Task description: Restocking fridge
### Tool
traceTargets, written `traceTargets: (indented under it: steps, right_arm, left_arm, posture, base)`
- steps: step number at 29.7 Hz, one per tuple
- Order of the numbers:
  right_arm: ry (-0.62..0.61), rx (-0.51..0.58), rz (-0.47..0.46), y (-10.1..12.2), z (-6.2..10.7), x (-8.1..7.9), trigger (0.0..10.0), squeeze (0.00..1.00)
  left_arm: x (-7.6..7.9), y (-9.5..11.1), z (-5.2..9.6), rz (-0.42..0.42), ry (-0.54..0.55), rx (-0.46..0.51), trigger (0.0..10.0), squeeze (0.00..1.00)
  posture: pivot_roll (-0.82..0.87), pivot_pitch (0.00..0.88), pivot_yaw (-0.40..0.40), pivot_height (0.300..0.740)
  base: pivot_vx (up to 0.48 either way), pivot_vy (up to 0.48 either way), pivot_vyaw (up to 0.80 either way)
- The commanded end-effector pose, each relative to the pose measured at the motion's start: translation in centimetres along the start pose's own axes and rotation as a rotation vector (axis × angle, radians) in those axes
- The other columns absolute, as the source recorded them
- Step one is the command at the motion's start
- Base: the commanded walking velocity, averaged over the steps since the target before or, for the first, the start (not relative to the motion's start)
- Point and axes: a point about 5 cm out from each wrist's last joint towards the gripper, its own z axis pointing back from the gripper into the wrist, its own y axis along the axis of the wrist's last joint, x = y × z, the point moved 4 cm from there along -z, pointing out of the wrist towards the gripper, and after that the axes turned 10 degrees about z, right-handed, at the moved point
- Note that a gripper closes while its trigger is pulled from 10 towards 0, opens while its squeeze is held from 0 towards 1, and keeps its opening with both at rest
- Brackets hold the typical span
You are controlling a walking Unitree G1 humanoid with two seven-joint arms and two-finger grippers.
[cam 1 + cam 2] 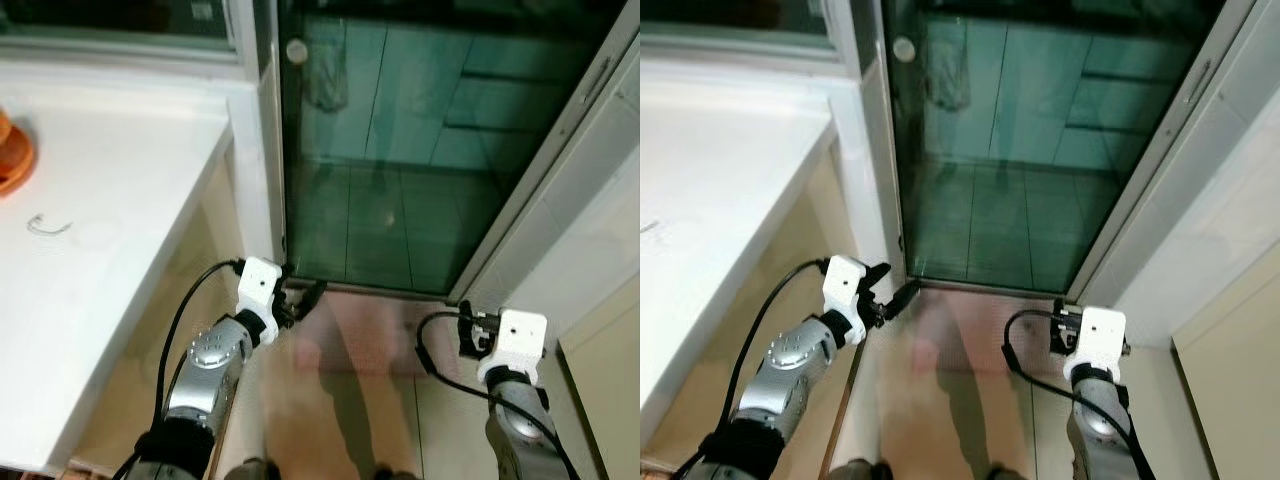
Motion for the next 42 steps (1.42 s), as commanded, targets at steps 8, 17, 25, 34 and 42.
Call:
traceTargets:
  steps: [8,17,25,34,42]
  right_arm:
    - [0.001,-0.013,0.008,-0.3,-0.4,0.2,10.0,0.00]
    - [-0.002,-0.010,0.013,-0.1,-0.8,0.7,10.0,0.00]
    - [0.001,-0.019,0.005,-0.5,-0.6,0.4,10.0,0.00]
    - [0.000,-0.016,0.007,-0.4,-0.6,0.5,10.0,0.00]
    - [-0.025,0.006,0.036,-0.6,0.5,1.1,10.0,0.00]
  left_arm:
    - [0.6,-0.2,-0.5,-0.009,-0.017,0.014,10.0,0.00]
    - [0.6,-0.2,-0.5,0.009,-0.015,0.023,10.0,0.00]
    - [0.5,-0.3,-0.3,0.012,-0.019,0.031,10.0,0.00]
    - [0.5,-0.2,-0.4,0.013,-0.020,0.030,10.0,0.00]
    - [-0.5,-1.1,0.6,0.011,0.017,0.005,10.0,0.00]
  posture:
    - [0.01,0.000,-0.013,0.740]
    - [0.01,0.000,-0.014,0.740]
    - [0.01,0.000,-0.012,0.740]
    - [0.01,0.000,-0.010,0.740]
    - [0.00,0.000,-0.006,0.740]
  base:
    - [-0.155,0.000,0.00]
    - [-0.134,0.000,0.00]
    - [-0.036,0.000,0.00]
    - [-0.063,0.000,0.00]
    - [0.000,0.000,0.00]
